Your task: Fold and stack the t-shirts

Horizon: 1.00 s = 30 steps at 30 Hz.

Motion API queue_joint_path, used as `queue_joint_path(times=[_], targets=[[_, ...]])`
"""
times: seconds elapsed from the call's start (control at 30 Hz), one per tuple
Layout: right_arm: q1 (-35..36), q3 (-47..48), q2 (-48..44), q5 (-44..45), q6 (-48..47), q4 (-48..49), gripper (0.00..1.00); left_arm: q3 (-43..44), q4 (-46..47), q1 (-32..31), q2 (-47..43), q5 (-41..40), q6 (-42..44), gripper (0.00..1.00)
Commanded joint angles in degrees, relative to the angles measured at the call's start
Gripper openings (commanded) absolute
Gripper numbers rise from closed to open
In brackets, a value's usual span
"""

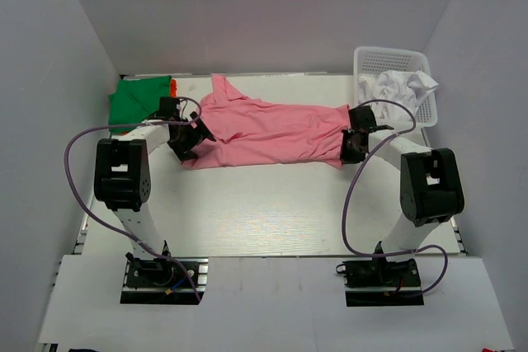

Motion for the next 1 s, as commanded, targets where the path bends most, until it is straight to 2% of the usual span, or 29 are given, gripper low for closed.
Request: queue_joint_path(times=[0.0,0.3,0.47,0.7,0.83,0.97], targets=[[-0.5,5.5,-1.0,13.8,-2.3,-3.2,0.00,-3.3,-5.4,0.5,5.7,-8.4,1.0,0.99],[-1.4,6.0,-2.6,25.9,-7.0,-4.7,0.00,-1.1,-8.9,0.5,7.9,-12.5,1.6,0.99],[-2.4,5.2,-3.6,30.1,-9.9,-0.4,0.00,-1.1,-10.1,1.6,9.1,-13.2,2.1,0.99],[-2.6,7.9,-6.3,21.6,-13.2,3.0,0.00,-1.1,-10.1,1.6,9.1,-13.2,2.1,0.99],[-2.5,8.3,-9.9,21.5,-14.9,3.2,0.00,-1.1,-10.1,2.1,9.1,-13.2,2.1,0.99],[-2.5,4.4,-14.2,20.4,-15.6,7.1,0.00,-1.1,-10.1,2.1,8.5,-13.2,2.1,0.99]])
